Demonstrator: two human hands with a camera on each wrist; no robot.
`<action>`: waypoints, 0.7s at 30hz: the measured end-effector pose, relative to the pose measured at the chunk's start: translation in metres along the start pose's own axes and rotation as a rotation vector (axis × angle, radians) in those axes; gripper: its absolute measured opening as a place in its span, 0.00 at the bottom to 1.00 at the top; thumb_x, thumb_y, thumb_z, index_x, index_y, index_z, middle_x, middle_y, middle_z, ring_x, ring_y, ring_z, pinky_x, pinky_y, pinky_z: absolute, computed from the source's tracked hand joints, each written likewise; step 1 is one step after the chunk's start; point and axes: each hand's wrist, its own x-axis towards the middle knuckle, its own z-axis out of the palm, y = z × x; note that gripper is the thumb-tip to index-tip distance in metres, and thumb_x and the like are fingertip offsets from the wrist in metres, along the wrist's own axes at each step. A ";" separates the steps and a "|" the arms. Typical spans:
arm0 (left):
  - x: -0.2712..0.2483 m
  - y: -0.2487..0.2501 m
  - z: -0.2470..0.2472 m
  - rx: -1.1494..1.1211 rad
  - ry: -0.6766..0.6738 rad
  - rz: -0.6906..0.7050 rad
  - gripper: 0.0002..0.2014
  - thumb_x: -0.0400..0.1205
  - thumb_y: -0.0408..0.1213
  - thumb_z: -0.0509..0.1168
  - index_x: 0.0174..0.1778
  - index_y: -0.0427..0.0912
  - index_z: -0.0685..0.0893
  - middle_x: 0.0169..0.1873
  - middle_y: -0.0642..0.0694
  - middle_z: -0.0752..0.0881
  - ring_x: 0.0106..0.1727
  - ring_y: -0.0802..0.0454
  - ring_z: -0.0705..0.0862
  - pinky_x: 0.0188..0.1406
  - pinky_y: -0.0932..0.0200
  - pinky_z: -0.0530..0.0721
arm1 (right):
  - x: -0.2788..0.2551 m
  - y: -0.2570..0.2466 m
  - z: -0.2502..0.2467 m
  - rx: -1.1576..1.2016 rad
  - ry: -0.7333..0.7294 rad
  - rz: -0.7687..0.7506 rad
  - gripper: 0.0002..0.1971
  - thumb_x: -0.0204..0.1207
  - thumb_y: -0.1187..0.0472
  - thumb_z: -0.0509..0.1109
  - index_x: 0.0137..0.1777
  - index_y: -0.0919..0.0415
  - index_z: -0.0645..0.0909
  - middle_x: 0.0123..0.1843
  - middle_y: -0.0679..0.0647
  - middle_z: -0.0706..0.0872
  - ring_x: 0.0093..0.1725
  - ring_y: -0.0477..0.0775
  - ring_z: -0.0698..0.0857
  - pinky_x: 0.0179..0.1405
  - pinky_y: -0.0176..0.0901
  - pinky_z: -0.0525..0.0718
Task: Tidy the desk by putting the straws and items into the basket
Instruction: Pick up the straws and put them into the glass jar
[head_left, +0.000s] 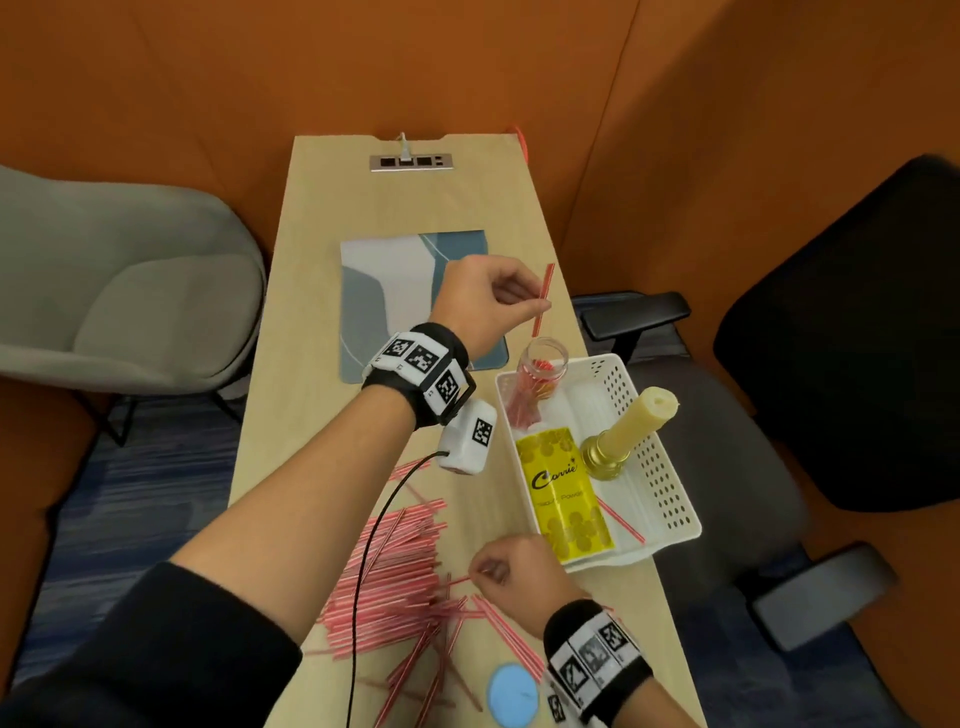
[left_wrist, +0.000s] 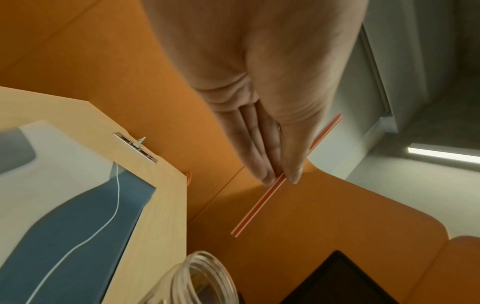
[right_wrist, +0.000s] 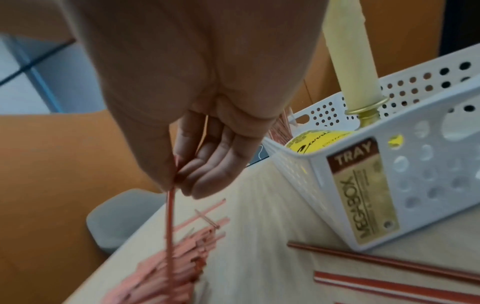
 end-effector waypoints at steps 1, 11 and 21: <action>0.006 -0.001 0.006 0.006 -0.012 -0.005 0.06 0.72 0.33 0.80 0.41 0.39 0.91 0.36 0.45 0.92 0.38 0.54 0.91 0.43 0.65 0.89 | -0.002 -0.002 -0.005 0.044 0.007 -0.011 0.05 0.72 0.62 0.74 0.45 0.55 0.92 0.34 0.38 0.81 0.31 0.39 0.80 0.36 0.23 0.76; 0.001 -0.056 0.019 0.125 -0.186 -0.107 0.12 0.72 0.26 0.77 0.50 0.43 0.91 0.42 0.48 0.91 0.43 0.54 0.90 0.47 0.65 0.88 | 0.006 -0.043 -0.111 0.260 0.266 -0.129 0.04 0.77 0.62 0.76 0.50 0.55 0.90 0.43 0.44 0.90 0.43 0.43 0.86 0.43 0.28 0.82; -0.119 -0.151 -0.018 0.470 -0.314 -0.509 0.10 0.71 0.30 0.77 0.39 0.51 0.90 0.37 0.54 0.90 0.37 0.57 0.86 0.44 0.62 0.86 | 0.067 -0.070 -0.212 0.183 0.904 -0.254 0.07 0.81 0.62 0.70 0.55 0.58 0.88 0.46 0.49 0.89 0.45 0.44 0.88 0.48 0.33 0.85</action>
